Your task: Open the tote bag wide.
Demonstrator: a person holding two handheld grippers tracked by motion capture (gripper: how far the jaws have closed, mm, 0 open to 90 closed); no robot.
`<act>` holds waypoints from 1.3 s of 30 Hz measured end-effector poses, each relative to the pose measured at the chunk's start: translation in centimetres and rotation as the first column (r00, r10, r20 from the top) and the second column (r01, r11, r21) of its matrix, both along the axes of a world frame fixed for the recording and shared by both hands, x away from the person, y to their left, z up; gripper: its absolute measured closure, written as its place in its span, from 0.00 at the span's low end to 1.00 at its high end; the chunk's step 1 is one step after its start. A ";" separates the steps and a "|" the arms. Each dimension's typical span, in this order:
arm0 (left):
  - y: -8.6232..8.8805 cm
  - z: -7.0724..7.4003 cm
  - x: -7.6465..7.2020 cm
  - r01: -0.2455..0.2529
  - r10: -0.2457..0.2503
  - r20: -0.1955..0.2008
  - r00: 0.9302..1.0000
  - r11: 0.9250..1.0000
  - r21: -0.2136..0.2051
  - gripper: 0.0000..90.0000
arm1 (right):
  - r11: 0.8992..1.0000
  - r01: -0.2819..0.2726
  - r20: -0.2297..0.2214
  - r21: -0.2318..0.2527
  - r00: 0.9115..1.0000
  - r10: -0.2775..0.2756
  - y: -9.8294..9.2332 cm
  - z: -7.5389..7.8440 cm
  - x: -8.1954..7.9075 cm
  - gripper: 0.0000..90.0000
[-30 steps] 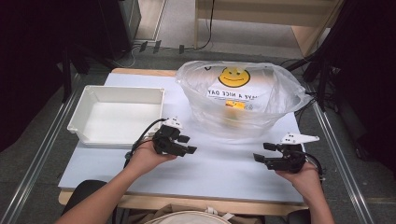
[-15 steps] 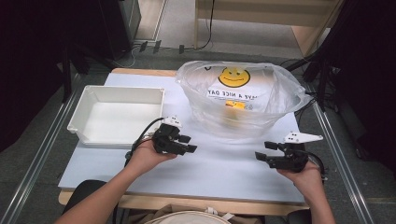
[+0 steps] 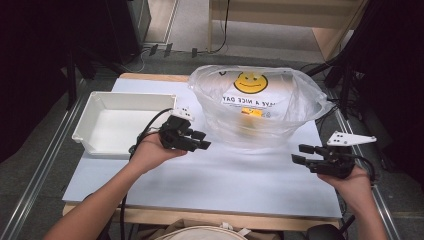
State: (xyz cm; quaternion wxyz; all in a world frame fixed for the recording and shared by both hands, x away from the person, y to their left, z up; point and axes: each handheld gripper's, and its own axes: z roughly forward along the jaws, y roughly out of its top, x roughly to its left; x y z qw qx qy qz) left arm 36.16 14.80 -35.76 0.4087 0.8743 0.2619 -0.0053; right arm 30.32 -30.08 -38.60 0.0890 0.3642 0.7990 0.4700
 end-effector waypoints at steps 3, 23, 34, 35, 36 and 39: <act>0.1 2.3 0.5 0.031 -0.031 0.013 0.999 0.999 -0.011 0.67 | 0.999 -0.039 0.030 -0.011 0.999 0.039 -1.2 1.6 0.1 0.59; 0.3 10.8 5.0 0.093 -0.091 0.101 0.991 0.996 -0.015 0.69 | 0.975 -0.211 0.144 -0.071 0.965 0.220 -4.1 10.5 4.5 0.62; -1.6 13.8 9.2 0.085 -0.087 0.128 0.988 0.996 0.024 0.76 | 0.971 -0.220 0.177 -0.094 0.956 0.234 -1.7 14.2 8.9 0.63; -1.8 14.0 9.5 0.083 -0.086 0.129 0.988 0.996 0.027 0.76 | 0.971 -0.221 0.178 -0.096 0.956 0.235 -1.4 14.5 9.3 0.62; -2.1 14.2 9.7 0.089 -0.092 0.134 0.987 0.996 0.027 0.77 | 0.971 -0.222 0.179 -0.090 0.955 0.235 -1.2 14.8 9.7 0.62; -2.9 14.7 10.6 0.099 -0.102 0.138 0.985 0.995 0.029 0.79 | 0.969 -0.228 0.186 -0.095 0.952 0.243 -0.3 15.4 10.9 0.64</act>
